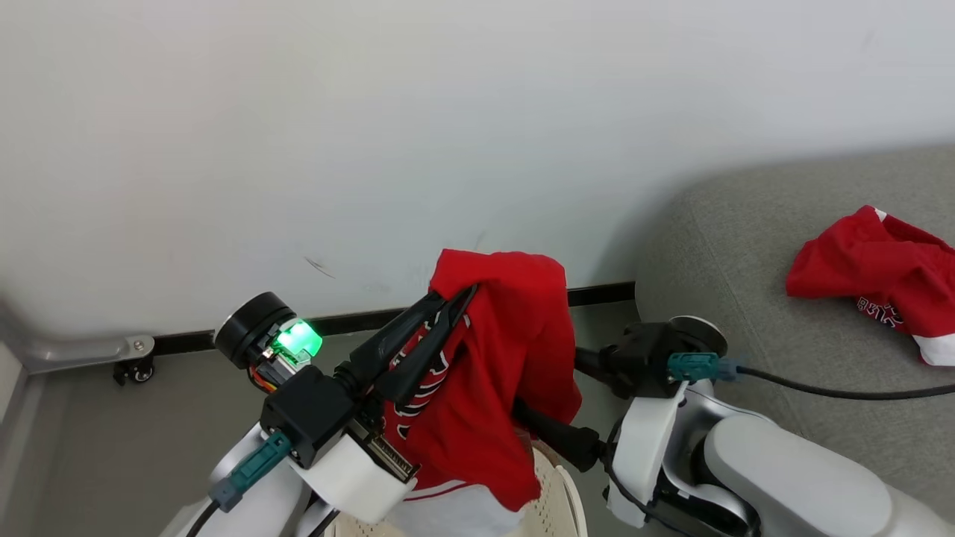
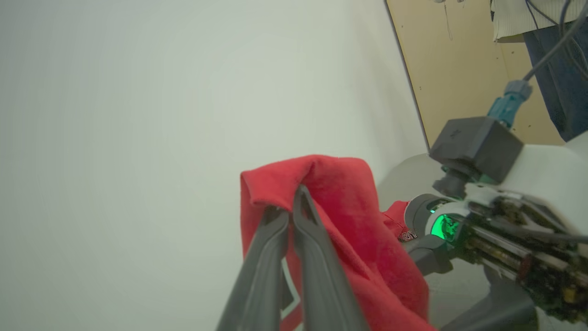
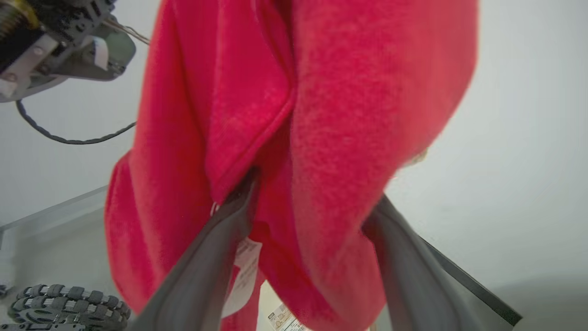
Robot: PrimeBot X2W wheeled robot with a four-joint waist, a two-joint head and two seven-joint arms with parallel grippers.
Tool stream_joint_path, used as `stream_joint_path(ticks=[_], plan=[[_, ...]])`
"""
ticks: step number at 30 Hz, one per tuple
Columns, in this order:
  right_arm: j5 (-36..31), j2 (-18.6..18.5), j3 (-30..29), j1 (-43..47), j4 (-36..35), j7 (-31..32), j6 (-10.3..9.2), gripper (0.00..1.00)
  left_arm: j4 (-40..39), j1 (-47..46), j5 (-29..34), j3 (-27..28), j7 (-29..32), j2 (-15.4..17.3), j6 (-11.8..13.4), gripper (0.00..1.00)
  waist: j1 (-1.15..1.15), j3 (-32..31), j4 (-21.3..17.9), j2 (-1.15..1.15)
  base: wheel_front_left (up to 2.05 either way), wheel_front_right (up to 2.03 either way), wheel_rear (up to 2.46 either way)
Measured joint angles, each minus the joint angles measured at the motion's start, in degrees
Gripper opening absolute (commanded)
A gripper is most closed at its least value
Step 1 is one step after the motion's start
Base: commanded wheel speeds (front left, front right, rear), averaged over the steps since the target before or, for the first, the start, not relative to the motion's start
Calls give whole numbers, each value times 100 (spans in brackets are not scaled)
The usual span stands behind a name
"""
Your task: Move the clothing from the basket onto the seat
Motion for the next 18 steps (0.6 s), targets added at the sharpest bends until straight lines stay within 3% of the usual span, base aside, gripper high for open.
stream_joint_path(ticks=[1,2,3,10,17,18], plan=[[-3,19,80,-32,2,-1,0,49,9,14,-13,-16,0,-10,0,0,0,-3,14,0,0,0,0],[-4,31,120,-46,8,-13,0,37,14,35,-37,-32,0,-12,0,0,0,-4,26,0,0,0,0],[-5,30,156,-50,19,-44,0,0,25,58,-56,-40,1,-14,-12,0,0,-4,38,0,0,0,0],[48,-77,255,-144,208,-196,0,0,155,240,-198,20,8,-14,-43,0,0,46,44,0,0,0,0],[264,-274,-202,-143,424,-435,0,0,441,514,-456,194,9,-13,-40,0,0,83,-58,0,0,0,0],[291,-290,-300,-142,458,-485,1,0,478,555,-482,209,13,-16,-40,16,0,87,-78,0,0,0,0]])
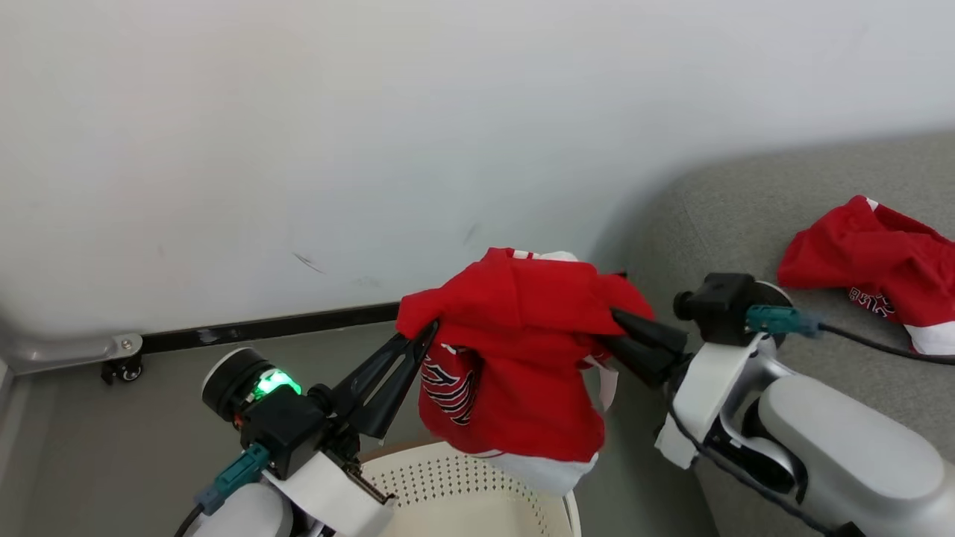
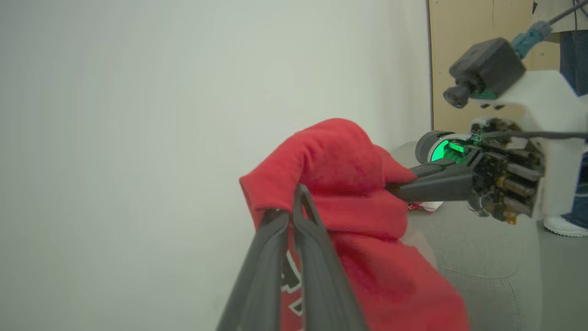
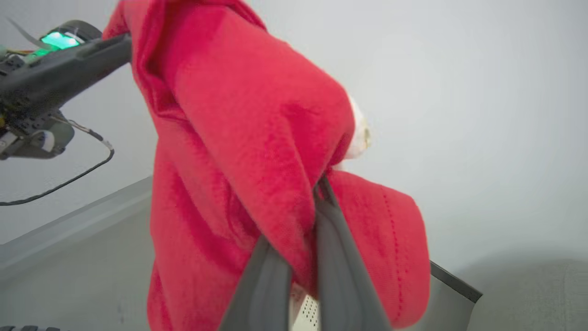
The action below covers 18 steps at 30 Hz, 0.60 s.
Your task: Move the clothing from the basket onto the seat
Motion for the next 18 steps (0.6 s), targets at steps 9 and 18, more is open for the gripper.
stream_joint_path(ticks=[9,18], plan=[[99,-213,-684,5,302,-225,40,0,230,193,-254,44,46,0,0,100,0,18,-176,0,0,0,0],[148,-449,-1423,209,497,-391,40,0,280,417,-321,23,44,-9,0,100,0,-6,-317,0,0,0,0]])
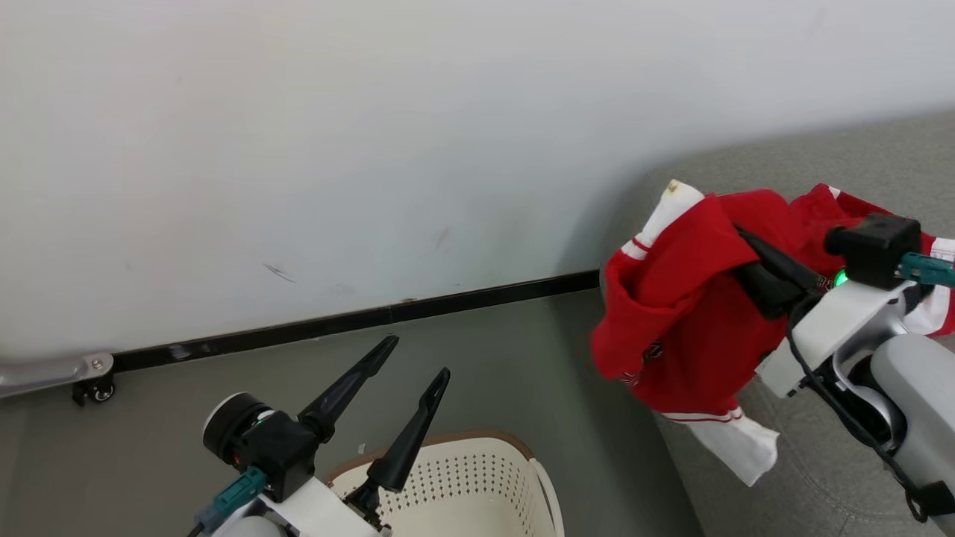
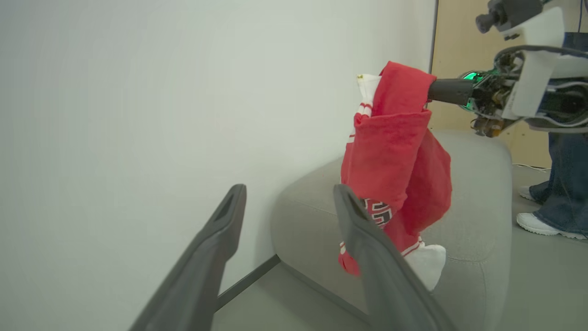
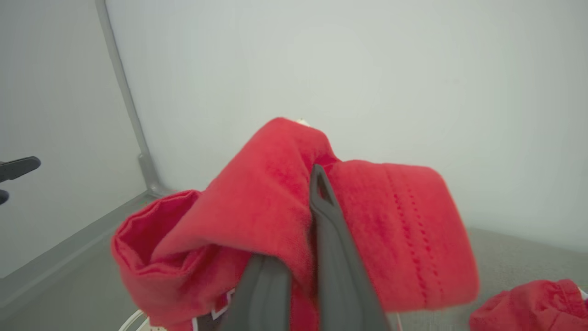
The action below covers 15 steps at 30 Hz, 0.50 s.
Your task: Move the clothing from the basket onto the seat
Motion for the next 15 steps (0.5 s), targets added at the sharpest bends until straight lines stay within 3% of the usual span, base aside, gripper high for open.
stream_joint_path(ticks=[15], plan=[[-123,-162,-1301,925,-62,-77,-4,0,-5,169,-59,-426,-7,-254,0,100,0,-108,-344,0,0,0,0]])
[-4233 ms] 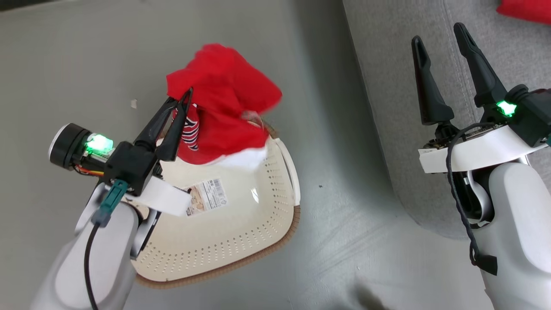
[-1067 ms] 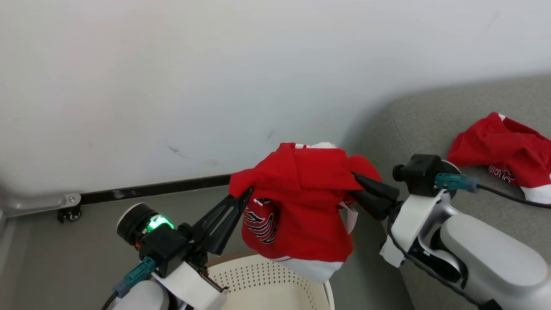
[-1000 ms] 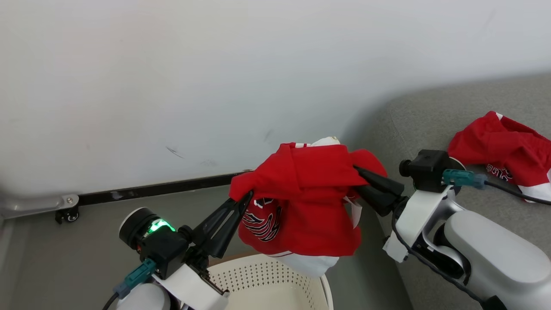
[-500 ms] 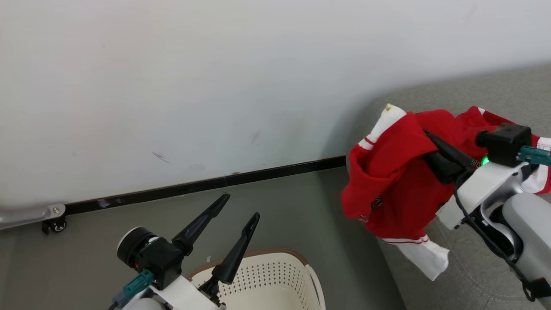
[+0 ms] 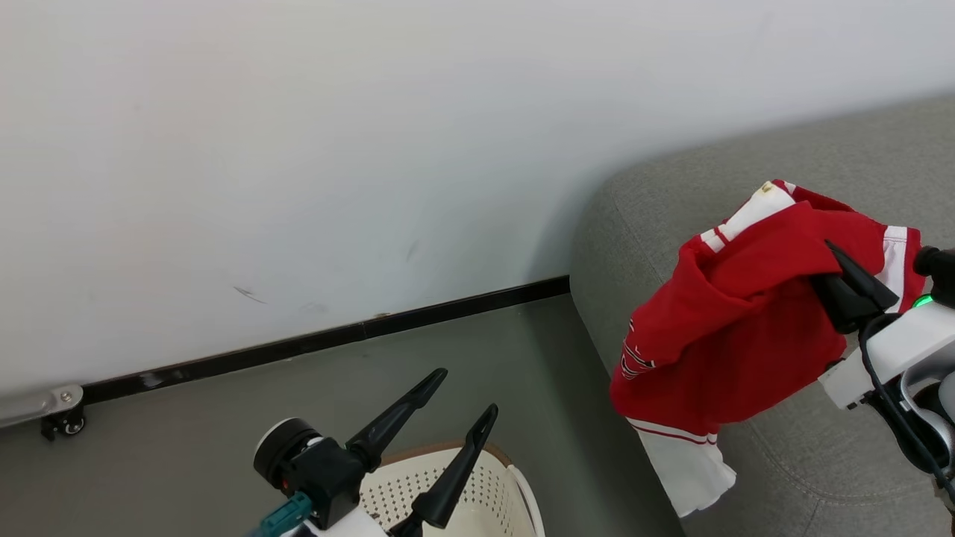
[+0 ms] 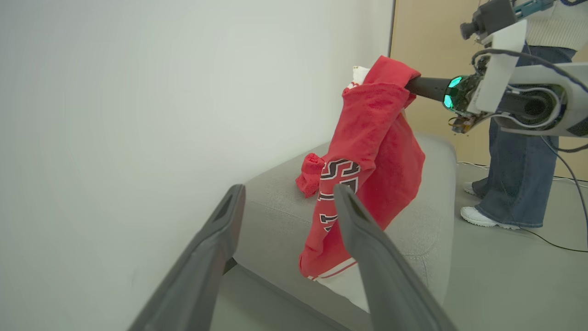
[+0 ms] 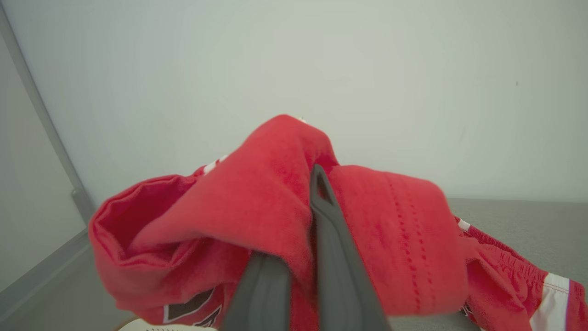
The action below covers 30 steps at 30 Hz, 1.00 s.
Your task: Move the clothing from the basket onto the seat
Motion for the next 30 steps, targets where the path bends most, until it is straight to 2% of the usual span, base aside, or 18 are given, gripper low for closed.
stream_joint_path(ticks=[20,30], plan=[[-372,90,-1205,1061,-728,-46,-1,0,5,30,-191,-425,-2,-188,-7,100,0,-80,-775,0,0,0,0],[-372,261,-1321,1263,-1050,20,-1,0,-18,66,-191,-398,-8,-201,-8,100,0,-67,-1147,0,0,0,0]])
